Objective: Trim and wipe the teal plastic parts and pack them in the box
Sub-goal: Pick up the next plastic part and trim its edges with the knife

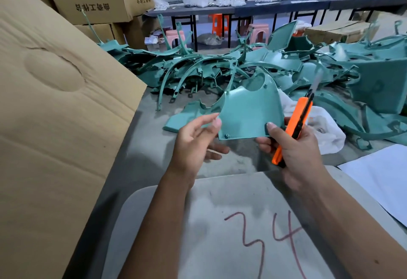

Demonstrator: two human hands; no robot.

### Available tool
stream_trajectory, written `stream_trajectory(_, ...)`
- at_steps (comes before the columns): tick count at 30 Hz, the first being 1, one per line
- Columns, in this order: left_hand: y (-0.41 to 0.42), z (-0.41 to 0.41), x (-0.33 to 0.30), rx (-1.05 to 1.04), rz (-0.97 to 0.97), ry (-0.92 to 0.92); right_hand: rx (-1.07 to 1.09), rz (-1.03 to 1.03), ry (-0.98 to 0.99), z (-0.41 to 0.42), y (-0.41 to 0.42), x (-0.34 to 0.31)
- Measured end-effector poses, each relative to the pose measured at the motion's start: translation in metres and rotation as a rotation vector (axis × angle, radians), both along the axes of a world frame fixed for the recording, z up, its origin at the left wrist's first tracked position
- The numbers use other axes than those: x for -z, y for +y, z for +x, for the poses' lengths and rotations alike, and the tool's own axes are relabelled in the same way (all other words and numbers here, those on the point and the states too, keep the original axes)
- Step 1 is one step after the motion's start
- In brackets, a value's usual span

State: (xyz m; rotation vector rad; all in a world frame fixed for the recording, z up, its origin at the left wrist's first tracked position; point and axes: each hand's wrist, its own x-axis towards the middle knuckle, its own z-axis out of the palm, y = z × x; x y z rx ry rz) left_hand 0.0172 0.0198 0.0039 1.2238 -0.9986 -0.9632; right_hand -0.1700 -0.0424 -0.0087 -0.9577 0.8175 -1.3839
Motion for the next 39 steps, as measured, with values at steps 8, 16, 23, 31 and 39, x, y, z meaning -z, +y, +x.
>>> stream_trajectory(8,-0.002,0.006,0.005,-0.112,-0.006,0.008,0.048,-0.241,0.452,-0.006,0.001,0.003)
stream_trajectory(16,-0.001,0.013,0.001,-0.273,-0.046,0.226,0.147,-0.619,0.922,-0.005,0.008,0.008)
stream_trajectory(23,0.0,0.019,-0.004,-0.262,-0.061,0.496,-0.025,-0.757,1.169,0.002,0.016,0.009)
stream_trajectory(31,0.006,0.025,-0.005,-0.195,-0.089,0.361,0.396,-0.459,1.189,-0.021,-0.01,0.008)
stream_trajectory(39,0.007,0.03,-0.001,-0.297,-0.084,0.249,0.263,-0.758,0.929,-0.023,-0.012,0.009)
